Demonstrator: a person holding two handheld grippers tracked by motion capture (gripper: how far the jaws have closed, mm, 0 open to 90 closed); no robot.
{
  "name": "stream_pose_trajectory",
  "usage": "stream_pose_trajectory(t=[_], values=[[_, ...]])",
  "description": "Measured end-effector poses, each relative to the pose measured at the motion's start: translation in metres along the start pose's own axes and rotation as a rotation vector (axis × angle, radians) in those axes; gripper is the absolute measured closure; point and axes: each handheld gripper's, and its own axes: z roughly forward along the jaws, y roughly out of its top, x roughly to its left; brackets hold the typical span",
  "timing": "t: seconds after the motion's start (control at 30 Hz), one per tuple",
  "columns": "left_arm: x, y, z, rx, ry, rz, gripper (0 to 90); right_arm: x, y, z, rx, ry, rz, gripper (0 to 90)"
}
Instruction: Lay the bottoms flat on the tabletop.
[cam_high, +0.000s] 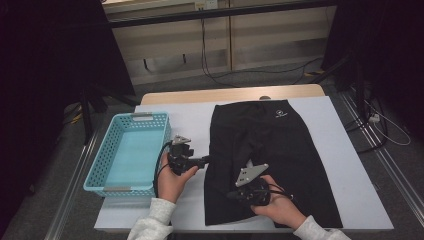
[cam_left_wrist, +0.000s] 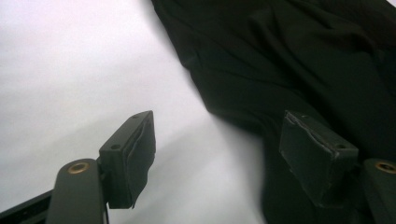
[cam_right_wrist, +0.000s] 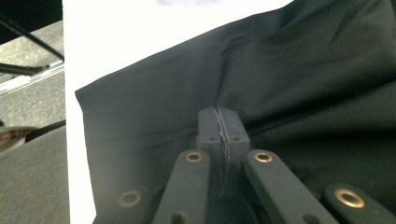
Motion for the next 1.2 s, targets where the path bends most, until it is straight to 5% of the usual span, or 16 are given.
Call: stream_pose_trajectory(t=[0.63,0.93,1.07,1.2], values=[[0.011,0.019,0.048,0.021,0.034,0.025,48.5,-0.007,-0.010,-0.012,0.019,0.018,0.008,89.3],[0.010,0.024,0.051,0.068,-0.009,-0.030,89.6,-0.005,-0.009,-0.010,0.011,0.005,0.009,89.3],[0.012,0.029,0.049,0.078,0.013,-0.013,90.0,-0.003,-0.006,-0.007,0.003,0.001,0.006,89.4],[0.021,0.035,0.043,0.075,0.032,-0.040,90.0,0.000,-0.002,-0.002,-0.008,-0.001,-0.006,89.5]])
